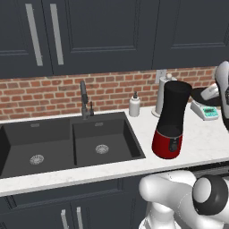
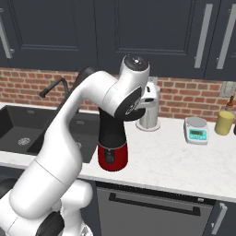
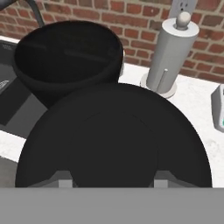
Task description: Close the lid blender by securely placing the lid on top.
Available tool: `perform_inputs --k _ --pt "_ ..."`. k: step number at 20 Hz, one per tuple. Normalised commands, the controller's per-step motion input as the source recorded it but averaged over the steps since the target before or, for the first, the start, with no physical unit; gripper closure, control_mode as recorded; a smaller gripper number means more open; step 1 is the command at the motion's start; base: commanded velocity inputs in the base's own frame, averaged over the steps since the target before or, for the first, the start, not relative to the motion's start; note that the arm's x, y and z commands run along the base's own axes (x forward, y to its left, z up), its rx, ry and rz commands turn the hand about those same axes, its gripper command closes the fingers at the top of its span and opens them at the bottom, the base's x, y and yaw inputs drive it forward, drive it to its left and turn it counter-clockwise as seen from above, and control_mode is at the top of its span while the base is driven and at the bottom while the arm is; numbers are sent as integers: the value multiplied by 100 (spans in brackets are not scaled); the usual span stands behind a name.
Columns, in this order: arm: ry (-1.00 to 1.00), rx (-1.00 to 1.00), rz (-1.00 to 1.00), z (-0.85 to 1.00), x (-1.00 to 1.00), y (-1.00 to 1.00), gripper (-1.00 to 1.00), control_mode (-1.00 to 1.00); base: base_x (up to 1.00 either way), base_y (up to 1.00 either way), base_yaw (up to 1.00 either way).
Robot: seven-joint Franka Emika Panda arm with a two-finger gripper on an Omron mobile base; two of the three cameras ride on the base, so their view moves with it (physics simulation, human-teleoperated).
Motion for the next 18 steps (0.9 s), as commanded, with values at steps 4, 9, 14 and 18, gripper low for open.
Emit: perform_inputs --k 4,9,14,18 --pt "0 0 -5 14 24 24 100 -100 0 0 0" --pt "0 0 -4 25 9 18 100 -100 0 0 0" --pt "0 0 -2 34 0 0 100 -100 0 0 0" --pt "0 0 -1 33 0 0 100 -100 0 0 0"
